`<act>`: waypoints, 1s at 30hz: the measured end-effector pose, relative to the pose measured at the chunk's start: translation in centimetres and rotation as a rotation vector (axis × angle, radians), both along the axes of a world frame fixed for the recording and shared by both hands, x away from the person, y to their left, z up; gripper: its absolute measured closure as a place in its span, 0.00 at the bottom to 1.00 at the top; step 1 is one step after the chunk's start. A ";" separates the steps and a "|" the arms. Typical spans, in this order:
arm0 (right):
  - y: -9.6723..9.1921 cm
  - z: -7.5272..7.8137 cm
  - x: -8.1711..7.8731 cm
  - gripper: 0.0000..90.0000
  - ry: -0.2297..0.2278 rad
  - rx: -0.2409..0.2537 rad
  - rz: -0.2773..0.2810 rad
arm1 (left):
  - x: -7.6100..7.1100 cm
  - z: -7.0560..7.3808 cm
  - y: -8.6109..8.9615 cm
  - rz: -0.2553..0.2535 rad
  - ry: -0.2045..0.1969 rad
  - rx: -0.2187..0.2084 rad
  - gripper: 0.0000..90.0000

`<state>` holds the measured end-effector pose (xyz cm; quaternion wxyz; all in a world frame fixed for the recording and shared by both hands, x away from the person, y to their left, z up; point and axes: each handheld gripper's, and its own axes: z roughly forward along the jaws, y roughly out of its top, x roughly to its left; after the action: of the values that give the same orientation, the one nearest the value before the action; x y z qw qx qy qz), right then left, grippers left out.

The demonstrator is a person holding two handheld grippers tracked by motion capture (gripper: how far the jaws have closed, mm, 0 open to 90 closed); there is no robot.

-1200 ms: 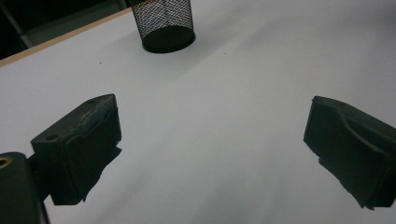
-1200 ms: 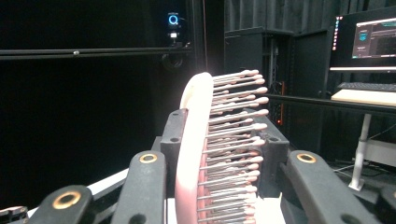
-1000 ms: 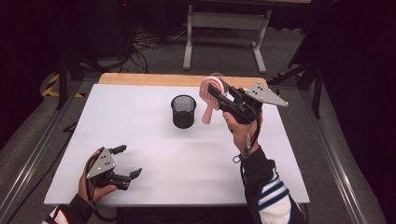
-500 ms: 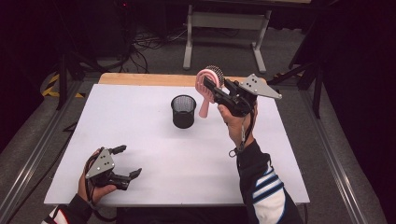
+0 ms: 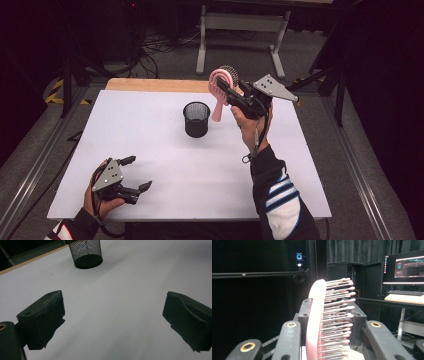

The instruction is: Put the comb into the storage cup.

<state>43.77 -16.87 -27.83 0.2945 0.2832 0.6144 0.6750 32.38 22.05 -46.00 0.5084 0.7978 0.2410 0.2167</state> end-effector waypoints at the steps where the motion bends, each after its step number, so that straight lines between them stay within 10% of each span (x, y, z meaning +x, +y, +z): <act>1: 0.0 0.0 0.0 0.71 0.002 0.004 0.002 | 0.0 0.0 0.0 0.000 0.000 -0.001 0.06; 30: 2.5 0.3 2.0 0.71 -0.005 0.025 0.034 | -0.1 0.0 0.0 -0.012 -0.006 -0.004 0.06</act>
<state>45.76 -14.33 -27.53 0.2813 0.2747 0.6098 0.6882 32.32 22.06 -45.96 0.5120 0.7975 0.2353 0.2156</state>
